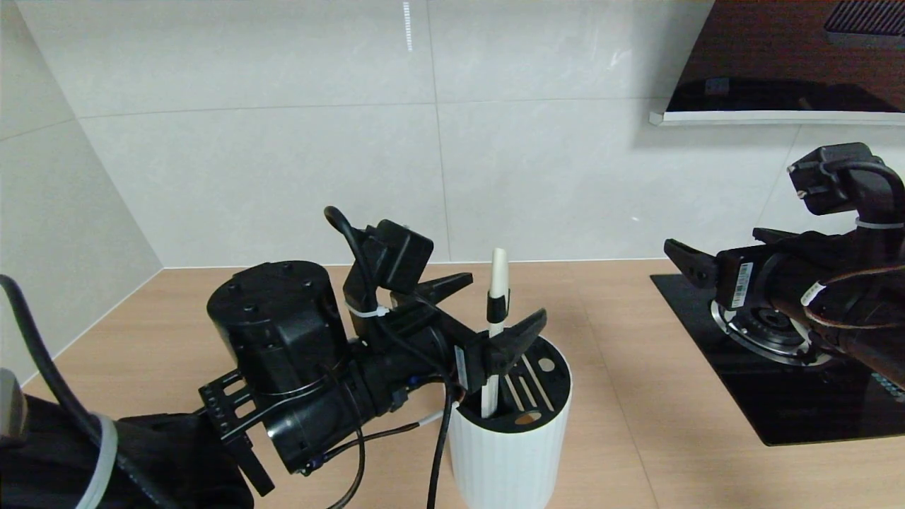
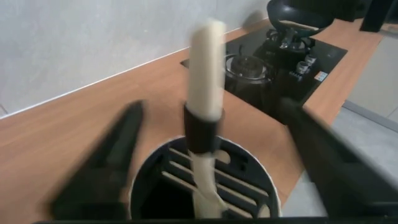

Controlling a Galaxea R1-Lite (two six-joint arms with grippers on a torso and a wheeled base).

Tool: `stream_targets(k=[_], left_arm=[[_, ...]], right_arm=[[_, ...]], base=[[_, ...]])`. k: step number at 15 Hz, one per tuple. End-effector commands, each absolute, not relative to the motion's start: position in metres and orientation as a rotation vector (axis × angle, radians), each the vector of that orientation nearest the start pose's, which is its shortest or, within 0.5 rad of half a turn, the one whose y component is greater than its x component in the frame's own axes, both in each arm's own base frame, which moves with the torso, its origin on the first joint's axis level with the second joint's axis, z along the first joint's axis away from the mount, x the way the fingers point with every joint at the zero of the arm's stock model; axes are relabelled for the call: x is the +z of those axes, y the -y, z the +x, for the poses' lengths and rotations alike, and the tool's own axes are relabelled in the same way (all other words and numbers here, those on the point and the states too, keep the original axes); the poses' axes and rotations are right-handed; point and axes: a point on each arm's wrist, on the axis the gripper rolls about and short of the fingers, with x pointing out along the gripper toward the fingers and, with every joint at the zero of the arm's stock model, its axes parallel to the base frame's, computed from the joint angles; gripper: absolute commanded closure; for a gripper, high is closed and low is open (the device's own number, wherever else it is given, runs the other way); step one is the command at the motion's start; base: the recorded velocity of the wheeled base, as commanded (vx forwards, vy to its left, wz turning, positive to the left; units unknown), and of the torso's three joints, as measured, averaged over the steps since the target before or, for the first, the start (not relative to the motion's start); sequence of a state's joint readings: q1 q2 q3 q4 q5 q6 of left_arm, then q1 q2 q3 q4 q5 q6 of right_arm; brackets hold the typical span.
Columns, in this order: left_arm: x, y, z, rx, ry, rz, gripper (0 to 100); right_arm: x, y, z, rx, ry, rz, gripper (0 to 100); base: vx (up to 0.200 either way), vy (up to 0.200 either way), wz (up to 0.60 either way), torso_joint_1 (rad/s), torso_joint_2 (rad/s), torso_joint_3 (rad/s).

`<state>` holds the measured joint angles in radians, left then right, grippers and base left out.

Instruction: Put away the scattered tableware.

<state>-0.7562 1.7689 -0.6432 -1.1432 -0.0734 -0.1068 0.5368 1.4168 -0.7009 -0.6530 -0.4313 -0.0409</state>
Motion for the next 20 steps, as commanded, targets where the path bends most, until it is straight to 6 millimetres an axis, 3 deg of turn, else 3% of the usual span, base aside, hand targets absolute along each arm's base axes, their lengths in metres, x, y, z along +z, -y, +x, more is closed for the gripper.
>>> stream_targets(k=[1, 4, 7, 12, 16, 18, 20], left_arm=[[0.183, 0.207, 0.218, -0.827, 0.012, -0.121, 0], [0.21, 0.193, 0.213, -0.776, 0.106, -0.156, 0], [0.238, 0.173, 0.194, -0.728, 0.185, -0.189, 0], [0.247, 0.14, 0.162, -0.622, 0.058, -0.105, 0], [0.256, 0.068, 0.086, -0.552, -0.14, -0.003, 0], [0.241, 0.038, 0.06, -0.464, -0.214, 0.009, 0], [0.228, 0.018, 0.035, -0.404, -0.154, -0.034, 0]], right_arm=[[0.232, -0.112, 0.207, 0.105, -0.054, -0.071, 0], [0.232, -0.112, 0.207, 0.107, -0.054, -0.071, 0], [0.232, -0.112, 0.207, 0.107, -0.054, -0.071, 0], [0.233, -0.111, 0.204, 0.107, -0.049, -0.069, 0], [0.243, -0.091, 0.171, 0.107, 0.01, -0.037, 0], [0.232, -0.074, 0.143, 0.106, 0.016, -0.033, 0], [0.213, -0.054, 0.115, 0.089, 0.013, -0.033, 0]], base=[[0.0, 0.0, 0.0, 0.0, 0.0, 0.0], [0.0, 0.0, 0.0, 0.0, 0.0, 0.0], [0.0, 0.0, 0.0, 0.0, 0.0, 0.0], [0.0, 0.0, 0.0, 0.0, 0.0, 0.0], [0.0, 0.0, 0.0, 0.0, 0.0, 0.0], [0.0, 0.0, 0.0, 0.0, 0.0, 0.0], [0.0, 0.0, 0.0, 0.0, 0.0, 0.0]])
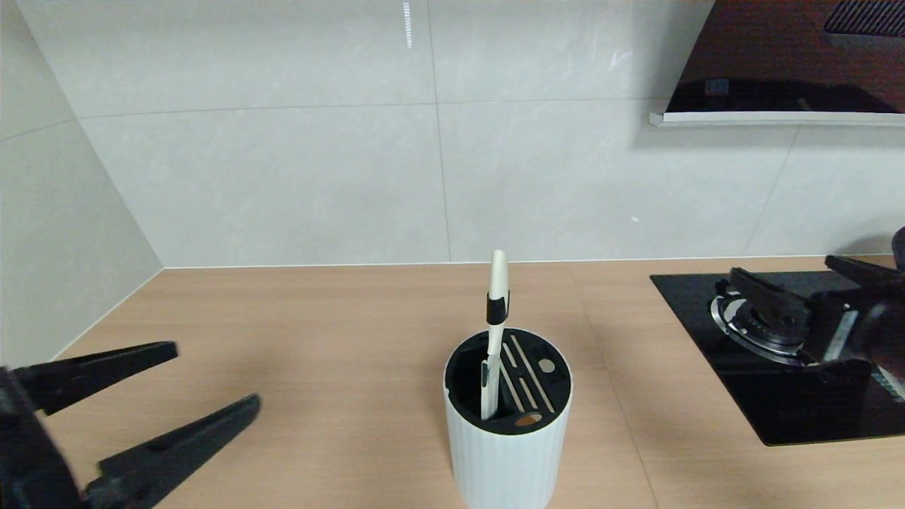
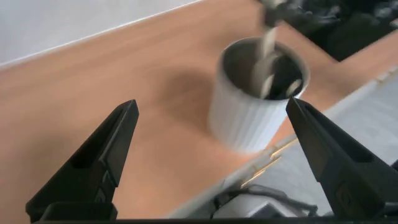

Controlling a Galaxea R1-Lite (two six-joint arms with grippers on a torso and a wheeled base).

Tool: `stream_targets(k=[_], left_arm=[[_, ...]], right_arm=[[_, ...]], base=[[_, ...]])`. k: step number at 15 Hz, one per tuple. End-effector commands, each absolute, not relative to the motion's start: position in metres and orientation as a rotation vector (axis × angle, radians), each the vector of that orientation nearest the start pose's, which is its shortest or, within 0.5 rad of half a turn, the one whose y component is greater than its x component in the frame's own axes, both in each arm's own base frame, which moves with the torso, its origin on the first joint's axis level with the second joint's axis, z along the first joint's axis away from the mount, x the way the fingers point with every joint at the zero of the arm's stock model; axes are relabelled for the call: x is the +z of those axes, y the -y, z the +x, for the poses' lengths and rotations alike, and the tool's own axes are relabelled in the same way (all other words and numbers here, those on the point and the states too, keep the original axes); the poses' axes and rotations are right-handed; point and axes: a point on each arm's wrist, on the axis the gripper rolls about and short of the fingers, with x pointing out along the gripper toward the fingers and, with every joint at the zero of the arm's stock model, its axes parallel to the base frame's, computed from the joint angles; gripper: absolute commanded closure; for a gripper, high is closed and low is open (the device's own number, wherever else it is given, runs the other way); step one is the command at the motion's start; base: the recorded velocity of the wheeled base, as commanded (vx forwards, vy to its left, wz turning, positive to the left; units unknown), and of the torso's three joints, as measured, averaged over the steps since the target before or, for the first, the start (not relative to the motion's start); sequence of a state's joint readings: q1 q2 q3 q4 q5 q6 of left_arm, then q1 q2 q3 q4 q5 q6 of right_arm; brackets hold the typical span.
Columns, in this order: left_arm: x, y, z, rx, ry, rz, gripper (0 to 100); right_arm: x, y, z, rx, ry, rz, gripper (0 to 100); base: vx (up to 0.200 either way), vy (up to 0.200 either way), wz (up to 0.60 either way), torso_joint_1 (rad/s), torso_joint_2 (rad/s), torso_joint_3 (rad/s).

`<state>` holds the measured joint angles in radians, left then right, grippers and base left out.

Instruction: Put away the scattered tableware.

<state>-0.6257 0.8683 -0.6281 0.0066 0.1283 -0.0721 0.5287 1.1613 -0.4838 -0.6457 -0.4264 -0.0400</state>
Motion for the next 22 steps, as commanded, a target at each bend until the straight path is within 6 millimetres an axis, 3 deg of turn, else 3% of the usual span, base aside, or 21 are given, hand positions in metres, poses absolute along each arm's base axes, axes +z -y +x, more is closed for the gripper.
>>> stream_targets(k=[1, 3, 7, 11, 17, 18, 22], left_arm=[[0.224, 0.007, 0.019, -0.371, -0.09, -0.057, 0], [0.216, -0.005, -0.004, -0.291, -0.021, -0.08, 0], [0.194, -0.013, -0.033, -0.166, 0.0, -0.079, 0], [0.171, -0.017, -0.062, -0.086, 0.042, -0.082, 0], [0.159, -0.007, -0.067, 0.217, 0.047, -0.101, 0], [0.15, -0.006, -0.069, 0.211, 0.06, -0.094, 0], [0.095, -0.005, -0.033, 0.244, 0.015, -0.063, 0]], right_arm=[[0.202, -0.04, 0.096, 0.059, 0.027, -0.027, 0], [0.194, -0.019, 0.067, -0.018, 0.078, -0.005, 0], [0.194, 0.005, 0.015, -0.134, 0.195, -0.01, 0], [0.183, 0.011, -0.011, -0.268, 0.276, -0.089, 0], [0.129, 0.008, -0.034, -0.375, 0.311, -0.161, 0], [0.126, 0.008, -0.036, -0.378, 0.32, -0.161, 0], [0.097, 0.008, -0.026, -0.352, 0.184, -0.109, 0]], base=[[0.0, 0.0, 0.0, 0.0, 0.0, 0.0], [0.0, 0.0, 0.0, 0.0, 0.0, 0.0], [0.0, 0.0, 0.0, 0.0, 0.0, 0.0], [0.0, 0.0, 0.0, 0.0, 0.0, 0.0], [0.0, 0.0, 0.0, 0.0, 0.0, 0.0], [0.0, 0.0, 0.0, 0.0, 0.0, 0.0], [0.0, 0.0, 0.0, 0.0, 0.0, 0.0]])
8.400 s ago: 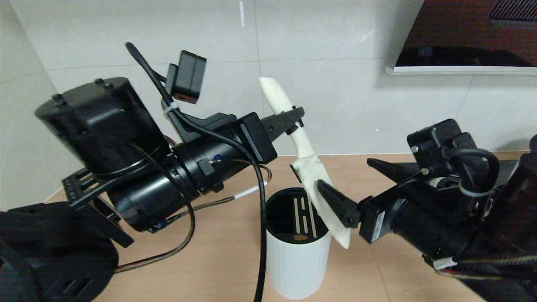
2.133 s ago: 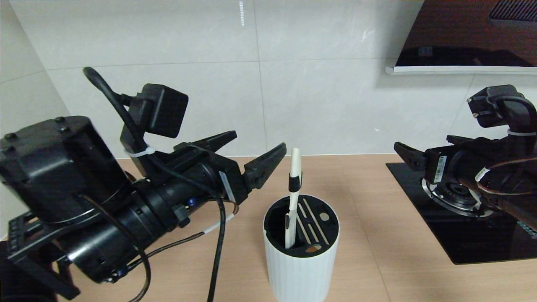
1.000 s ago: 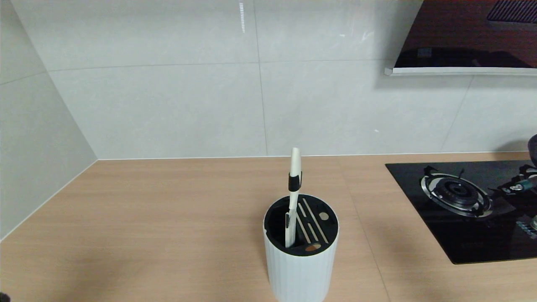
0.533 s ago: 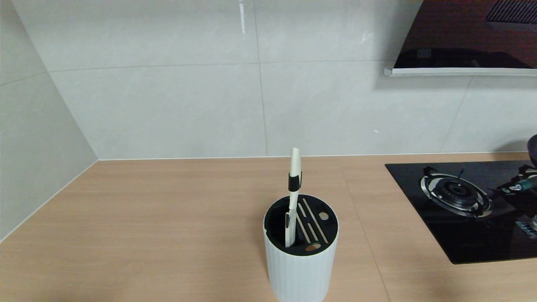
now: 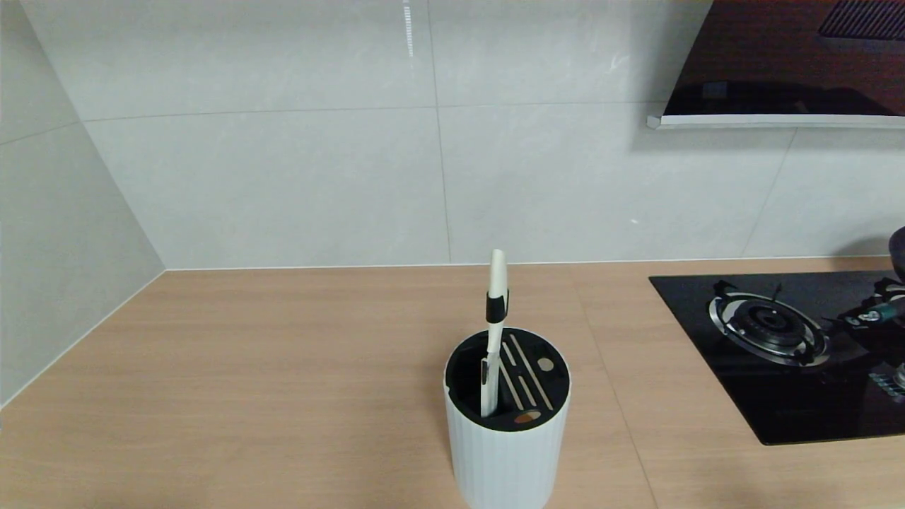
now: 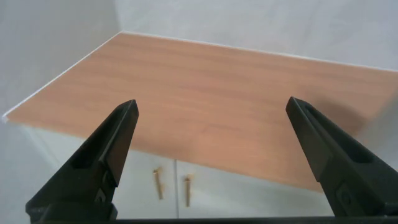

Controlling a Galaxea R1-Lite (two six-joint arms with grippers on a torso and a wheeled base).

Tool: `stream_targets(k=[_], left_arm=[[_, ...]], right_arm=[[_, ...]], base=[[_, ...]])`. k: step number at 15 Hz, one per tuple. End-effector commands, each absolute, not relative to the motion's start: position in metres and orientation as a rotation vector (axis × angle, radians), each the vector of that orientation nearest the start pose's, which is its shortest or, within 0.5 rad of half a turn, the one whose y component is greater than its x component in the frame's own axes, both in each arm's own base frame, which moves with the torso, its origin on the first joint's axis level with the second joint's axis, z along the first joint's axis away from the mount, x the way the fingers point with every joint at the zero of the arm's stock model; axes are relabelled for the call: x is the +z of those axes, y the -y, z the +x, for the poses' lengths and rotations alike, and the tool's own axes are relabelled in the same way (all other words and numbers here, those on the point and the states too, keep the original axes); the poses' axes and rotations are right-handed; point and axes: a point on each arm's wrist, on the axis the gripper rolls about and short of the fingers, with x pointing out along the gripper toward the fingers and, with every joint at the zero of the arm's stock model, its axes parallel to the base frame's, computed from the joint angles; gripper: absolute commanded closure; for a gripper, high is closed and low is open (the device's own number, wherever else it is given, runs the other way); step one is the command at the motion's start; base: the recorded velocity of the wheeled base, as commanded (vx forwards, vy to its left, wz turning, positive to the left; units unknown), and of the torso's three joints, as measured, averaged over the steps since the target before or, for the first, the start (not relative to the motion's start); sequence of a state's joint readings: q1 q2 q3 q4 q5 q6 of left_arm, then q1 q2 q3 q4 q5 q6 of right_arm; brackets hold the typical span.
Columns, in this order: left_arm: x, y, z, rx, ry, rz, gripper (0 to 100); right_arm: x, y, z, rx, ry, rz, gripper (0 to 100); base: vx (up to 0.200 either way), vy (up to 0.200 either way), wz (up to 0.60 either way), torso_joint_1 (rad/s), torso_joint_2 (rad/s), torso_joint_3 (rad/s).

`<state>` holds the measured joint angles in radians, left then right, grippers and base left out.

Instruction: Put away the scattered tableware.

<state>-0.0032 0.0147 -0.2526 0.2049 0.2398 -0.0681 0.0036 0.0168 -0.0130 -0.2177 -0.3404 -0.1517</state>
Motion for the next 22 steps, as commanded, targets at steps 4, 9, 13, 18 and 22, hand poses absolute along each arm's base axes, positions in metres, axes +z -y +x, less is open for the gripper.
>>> stream_targets(k=[4, 9, 13, 18, 22], left_arm=[[0.079, -0.003, -0.023, 0.137, 0.033, -0.077, 0], [0.076, -0.001, -0.023, 0.055, 0.008, -0.002, 0], [0.076, -0.001, -0.023, 0.041, 0.001, 0.005, 0], [0.076, -0.001, -0.023, 0.041, 0.002, -0.009, 0], [0.076, -0.001, -0.023, 0.041, 0.002, -0.008, 0]], right_arm=[[0.08, 0.005, -0.023, -0.207, 0.048, 0.023, 0], [0.075, 0.001, -0.023, -0.043, -0.003, 0.012, 0], [0.075, 0.001, -0.023, -0.049, -0.003, 0.009, 0], [0.075, 0.001, -0.023, -0.048, -0.004, 0.009, 0], [0.076, 0.001, -0.023, -0.049, -0.001, 0.024, 0]], base=[[0.0, 0.0, 0.0, 0.0, 0.0, 0.0], [0.0, 0.0, 0.0, 0.0, 0.0, 0.0], [0.0, 0.0, 0.0, 0.0, 0.0, 0.0], [0.0, 0.0, 0.0, 0.0, 0.0, 0.0], [0.0, 0.0, 0.0, 0.0, 0.0, 0.0]])
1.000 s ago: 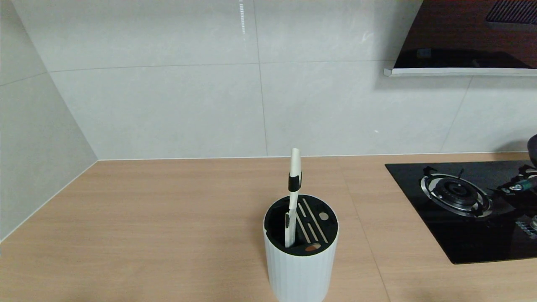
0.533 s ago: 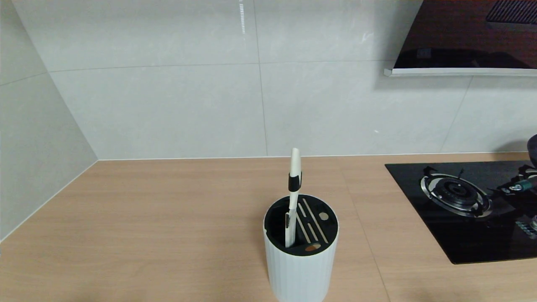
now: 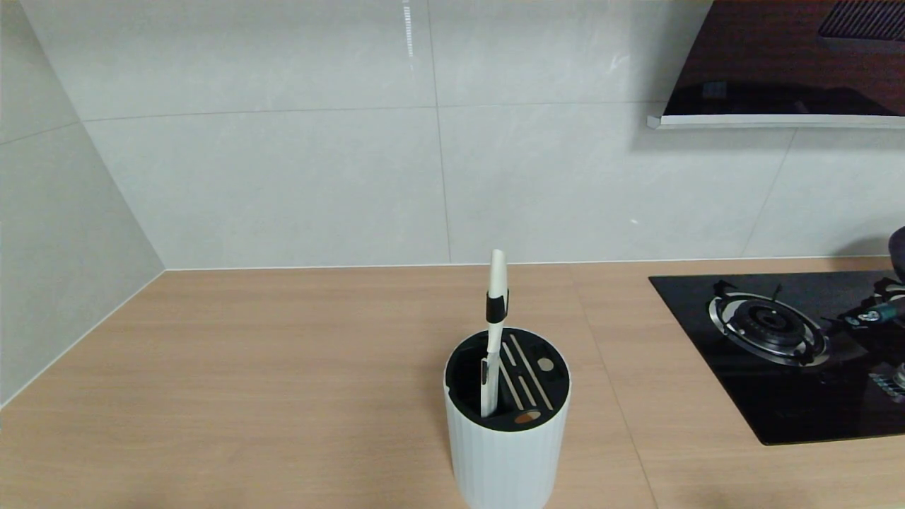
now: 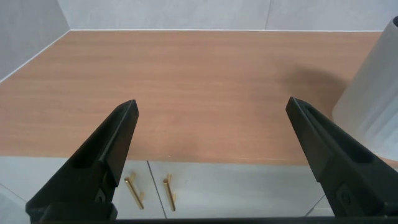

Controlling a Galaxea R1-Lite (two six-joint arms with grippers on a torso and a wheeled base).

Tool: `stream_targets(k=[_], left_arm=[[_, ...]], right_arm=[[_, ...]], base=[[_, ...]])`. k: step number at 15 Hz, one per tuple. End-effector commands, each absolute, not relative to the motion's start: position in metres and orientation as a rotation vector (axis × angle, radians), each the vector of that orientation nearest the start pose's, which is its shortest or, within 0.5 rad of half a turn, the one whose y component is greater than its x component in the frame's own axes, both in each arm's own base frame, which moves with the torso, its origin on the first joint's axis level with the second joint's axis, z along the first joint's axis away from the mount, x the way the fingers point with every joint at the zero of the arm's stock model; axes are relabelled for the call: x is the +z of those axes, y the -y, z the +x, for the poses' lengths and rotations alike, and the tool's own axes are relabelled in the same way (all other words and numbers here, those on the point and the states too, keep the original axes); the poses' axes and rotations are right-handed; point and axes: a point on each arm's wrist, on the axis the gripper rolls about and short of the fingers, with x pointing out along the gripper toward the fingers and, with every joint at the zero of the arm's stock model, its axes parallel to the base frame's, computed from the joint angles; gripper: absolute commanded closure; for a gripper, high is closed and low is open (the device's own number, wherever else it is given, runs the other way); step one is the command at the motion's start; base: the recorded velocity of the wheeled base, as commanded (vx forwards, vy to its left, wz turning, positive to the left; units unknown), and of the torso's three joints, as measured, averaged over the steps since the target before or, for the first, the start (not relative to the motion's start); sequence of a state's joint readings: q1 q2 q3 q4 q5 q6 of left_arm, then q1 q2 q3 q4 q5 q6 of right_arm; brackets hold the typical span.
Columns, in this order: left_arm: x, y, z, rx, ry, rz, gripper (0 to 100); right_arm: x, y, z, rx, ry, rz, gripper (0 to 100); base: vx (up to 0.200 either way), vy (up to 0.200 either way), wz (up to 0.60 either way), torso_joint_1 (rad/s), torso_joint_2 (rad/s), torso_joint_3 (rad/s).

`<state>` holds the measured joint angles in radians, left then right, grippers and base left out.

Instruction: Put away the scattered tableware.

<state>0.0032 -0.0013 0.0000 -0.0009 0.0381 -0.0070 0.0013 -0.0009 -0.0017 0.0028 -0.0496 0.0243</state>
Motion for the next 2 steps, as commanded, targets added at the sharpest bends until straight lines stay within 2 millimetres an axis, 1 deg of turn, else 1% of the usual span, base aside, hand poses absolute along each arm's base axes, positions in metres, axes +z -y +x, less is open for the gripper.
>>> stream_targets(k=[1, 2], left_arm=[[0.0758, -0.0008, -0.0228, 0.041, 0.003, -0.008, 0], [0.0758, -0.0008, -0.0228, 0.041, 0.003, -0.008, 0]], right_arm=[[0.0754, 0.0011, -0.0229, -0.048, -0.003, 0.023, 0], [0.0754, 0.0011, -0.0229, -0.046, -0.003, 0.021, 0]], base=[[0.0, 0.0, 0.0, 0.0, 0.0, 0.0], [0.0, 0.0, 0.0, 0.0, 0.0, 0.0]])
